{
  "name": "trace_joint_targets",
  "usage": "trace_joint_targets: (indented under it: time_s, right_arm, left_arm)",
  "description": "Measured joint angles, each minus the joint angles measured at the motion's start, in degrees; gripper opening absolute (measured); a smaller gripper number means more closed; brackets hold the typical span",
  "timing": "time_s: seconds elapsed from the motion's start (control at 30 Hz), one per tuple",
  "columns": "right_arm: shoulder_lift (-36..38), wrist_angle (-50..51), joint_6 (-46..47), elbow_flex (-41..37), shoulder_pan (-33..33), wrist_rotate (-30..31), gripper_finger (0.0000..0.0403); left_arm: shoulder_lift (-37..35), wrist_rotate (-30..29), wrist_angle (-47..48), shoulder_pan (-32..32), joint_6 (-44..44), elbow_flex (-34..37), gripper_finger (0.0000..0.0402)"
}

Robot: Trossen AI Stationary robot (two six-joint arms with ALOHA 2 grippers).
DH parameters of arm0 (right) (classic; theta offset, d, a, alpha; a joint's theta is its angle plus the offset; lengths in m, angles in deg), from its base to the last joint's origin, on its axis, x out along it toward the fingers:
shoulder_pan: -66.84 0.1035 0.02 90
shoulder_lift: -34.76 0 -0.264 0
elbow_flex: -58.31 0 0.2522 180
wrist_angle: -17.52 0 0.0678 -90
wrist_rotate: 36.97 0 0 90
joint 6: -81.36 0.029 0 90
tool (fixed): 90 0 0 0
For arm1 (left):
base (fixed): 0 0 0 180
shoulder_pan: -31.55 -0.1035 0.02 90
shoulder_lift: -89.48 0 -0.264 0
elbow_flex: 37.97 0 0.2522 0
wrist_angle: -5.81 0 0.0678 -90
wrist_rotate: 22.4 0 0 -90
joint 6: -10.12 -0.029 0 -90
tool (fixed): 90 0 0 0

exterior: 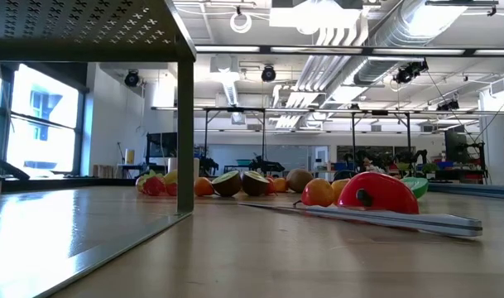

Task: Pick & Place Fruit
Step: Put the red strainer bowl on the shelf

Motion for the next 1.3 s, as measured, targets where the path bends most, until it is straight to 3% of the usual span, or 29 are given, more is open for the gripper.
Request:
trace_joint_targets:
  time_s: [0.27, 0.47, 0.77, 1.3]
  right_arm:
    - [1.77, -1.92, -0.19, -3.35, 0.04, 2.89, 0.0002]
    - [1.77, -1.5, -1.34, -3.35, 0.04, 2.43, 0.0002]
    - [1.72, 1.77, -6.9, -3.35, 0.04, 0.88, 0.0002]
    - [1.31, 3.25, -8.36, -3.33, 0.09, 1.08, 0.0002]
  left_arm:
    - [14.35, 5.24, 30.06, -0.15, 12.69, -23.49, 0.0]
    - [19.77, 6.7, 37.58, -0.15, 12.94, -32.91, 0.0]
    - [20.03, 12.26, 37.8, -0.15, 18.53, -33.72, 0.0]
    - [20.03, 13.94, 37.84, -0.15, 17.44, -33.72, 0.0]
